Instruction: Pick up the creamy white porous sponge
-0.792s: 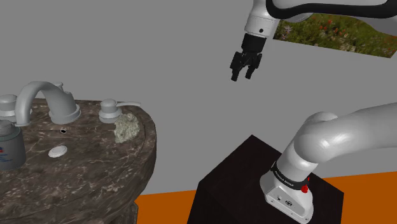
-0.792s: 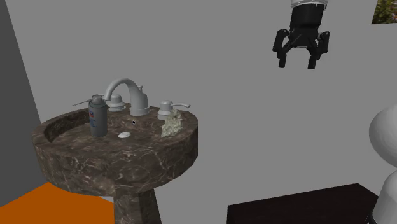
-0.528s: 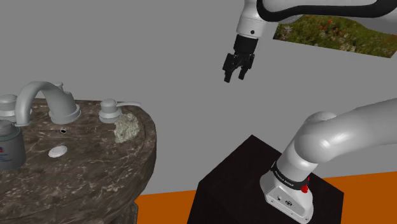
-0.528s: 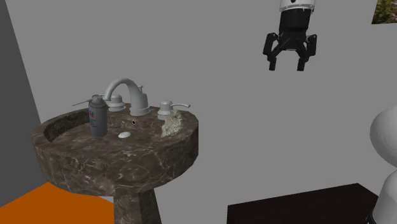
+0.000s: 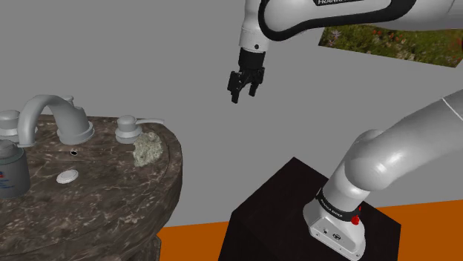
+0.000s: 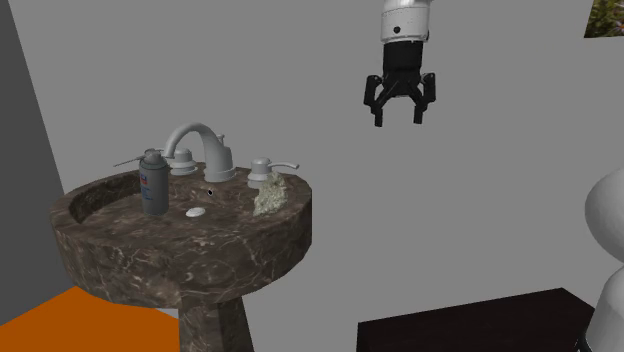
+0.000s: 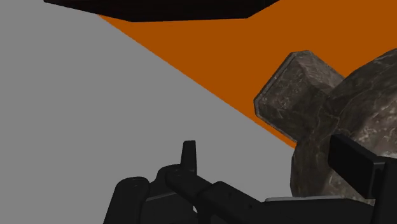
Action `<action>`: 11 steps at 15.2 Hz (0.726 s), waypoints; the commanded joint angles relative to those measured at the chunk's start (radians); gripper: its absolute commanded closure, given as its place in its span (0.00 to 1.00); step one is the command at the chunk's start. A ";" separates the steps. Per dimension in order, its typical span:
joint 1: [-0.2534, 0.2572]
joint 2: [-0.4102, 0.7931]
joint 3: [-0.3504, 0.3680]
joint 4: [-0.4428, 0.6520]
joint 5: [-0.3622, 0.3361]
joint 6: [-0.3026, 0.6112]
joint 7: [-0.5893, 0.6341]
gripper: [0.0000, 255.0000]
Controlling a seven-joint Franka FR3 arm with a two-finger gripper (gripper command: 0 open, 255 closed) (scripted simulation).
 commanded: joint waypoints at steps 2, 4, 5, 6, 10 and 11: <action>0.013 0.096 0.057 0.052 -0.029 0.047 0.041 0.00; 0.020 0.165 0.092 0.093 -0.058 0.072 0.069 0.00; 0.023 0.200 0.109 0.115 -0.075 0.083 0.084 0.00; 0.027 0.236 0.126 0.138 -0.094 0.093 0.099 0.00; 0.048 0.385 0.185 0.241 -0.185 0.118 0.168 0.00; 0.056 0.424 0.198 0.270 -0.212 0.120 0.186 0.00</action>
